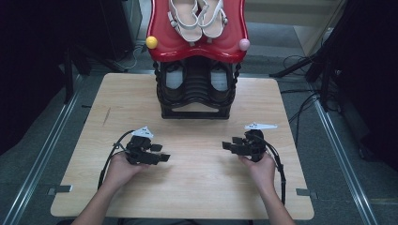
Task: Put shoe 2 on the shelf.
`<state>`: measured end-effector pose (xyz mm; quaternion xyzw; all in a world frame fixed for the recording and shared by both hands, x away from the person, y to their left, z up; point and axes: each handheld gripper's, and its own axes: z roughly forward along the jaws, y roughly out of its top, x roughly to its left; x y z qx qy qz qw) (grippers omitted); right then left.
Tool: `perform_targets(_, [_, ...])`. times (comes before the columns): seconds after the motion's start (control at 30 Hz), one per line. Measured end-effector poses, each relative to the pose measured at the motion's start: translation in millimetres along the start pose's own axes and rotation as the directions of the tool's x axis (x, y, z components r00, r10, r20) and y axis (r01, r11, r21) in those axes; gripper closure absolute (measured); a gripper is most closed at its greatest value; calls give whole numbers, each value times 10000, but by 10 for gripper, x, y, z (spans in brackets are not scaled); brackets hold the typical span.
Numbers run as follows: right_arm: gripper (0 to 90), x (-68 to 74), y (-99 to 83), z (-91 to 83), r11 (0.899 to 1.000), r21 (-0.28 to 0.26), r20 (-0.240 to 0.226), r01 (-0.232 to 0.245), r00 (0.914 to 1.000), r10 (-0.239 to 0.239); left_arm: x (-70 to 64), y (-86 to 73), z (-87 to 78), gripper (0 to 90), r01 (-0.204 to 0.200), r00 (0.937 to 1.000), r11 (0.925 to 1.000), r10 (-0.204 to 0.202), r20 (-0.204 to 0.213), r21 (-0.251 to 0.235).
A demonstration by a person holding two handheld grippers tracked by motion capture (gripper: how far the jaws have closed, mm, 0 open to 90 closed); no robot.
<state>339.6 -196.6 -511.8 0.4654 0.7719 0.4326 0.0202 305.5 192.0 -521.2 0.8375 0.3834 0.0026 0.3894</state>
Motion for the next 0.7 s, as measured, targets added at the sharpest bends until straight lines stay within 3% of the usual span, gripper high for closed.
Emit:
perform_targets(0.53, [401, -6, -28, 54, 9994, 334, 30, 88, 10000, -89, -3, -12, 54, 382, -75, 9999, 9998, 77, -81, 197])
perform_targets(0.7, [395, -7, -40, 84, 9981, 558, 25, 250, 9997, -252, -53, -14, 168, 360, -451, 9986, 9966, 468, -228, 690])
